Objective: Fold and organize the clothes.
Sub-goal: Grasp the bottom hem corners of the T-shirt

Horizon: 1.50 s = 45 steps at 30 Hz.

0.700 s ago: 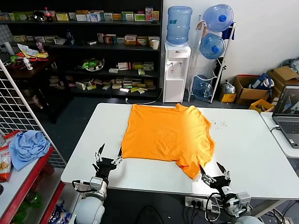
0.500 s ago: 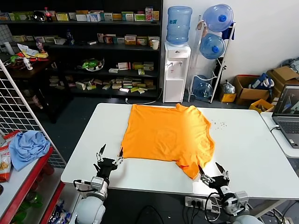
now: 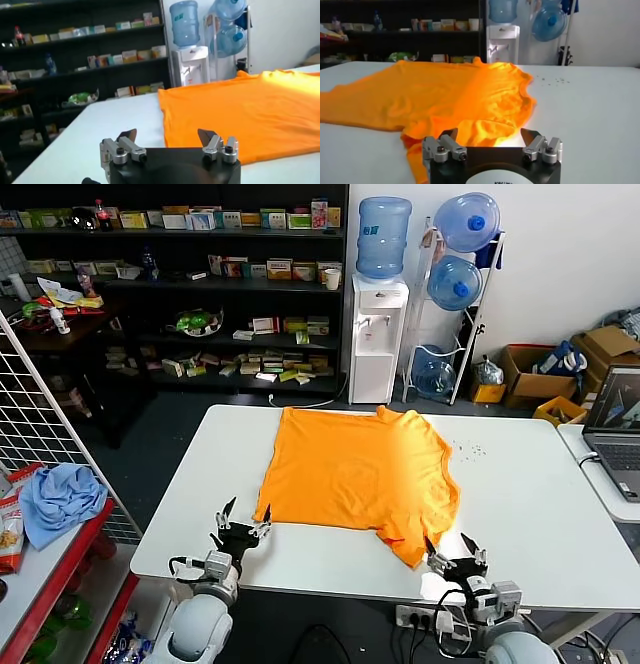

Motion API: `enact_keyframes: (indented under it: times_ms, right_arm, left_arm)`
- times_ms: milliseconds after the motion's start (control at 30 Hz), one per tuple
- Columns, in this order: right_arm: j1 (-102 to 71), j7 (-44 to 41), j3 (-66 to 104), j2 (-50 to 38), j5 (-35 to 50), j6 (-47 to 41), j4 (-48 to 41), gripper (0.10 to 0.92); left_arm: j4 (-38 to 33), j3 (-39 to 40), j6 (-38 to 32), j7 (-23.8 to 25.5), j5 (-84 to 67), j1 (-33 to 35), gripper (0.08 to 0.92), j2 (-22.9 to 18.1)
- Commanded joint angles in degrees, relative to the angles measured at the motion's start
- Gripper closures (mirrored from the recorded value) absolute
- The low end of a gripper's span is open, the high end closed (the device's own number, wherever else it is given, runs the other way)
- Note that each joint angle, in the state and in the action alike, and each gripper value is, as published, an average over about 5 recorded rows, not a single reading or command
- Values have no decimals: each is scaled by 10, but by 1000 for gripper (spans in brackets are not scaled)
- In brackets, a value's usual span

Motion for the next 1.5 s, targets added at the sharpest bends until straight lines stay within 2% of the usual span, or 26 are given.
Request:
enact_keyframes:
  times_ms: [33,533,667,833,1367,1500]
  right_arm:
    - [14,17,-5,0,2,-24,-6,203]
    - [40,21,-33,2,4,-43,-20,203]
    - [47,21,-40,7,1,-45,-24,237]
    - [49,25,-42,12,1,-50,-28,356]
    - [31,41,-44,16,-2,-62,-13,832]
    - [11,45,-43,4,-6,-68,21,901]
  left_arm:
    - [14,19,62,-11,-76,-31,177,4]
    - [50,40,90,-19,-84,-68,177,8]
    - [56,40,91,-19,-84,-70,193,7]
    - [59,37,91,-17,-84,-62,313,4]
    - [34,32,88,-21,-84,-21,772,0]
    - [20,31,84,-26,-85,-10,874,1]
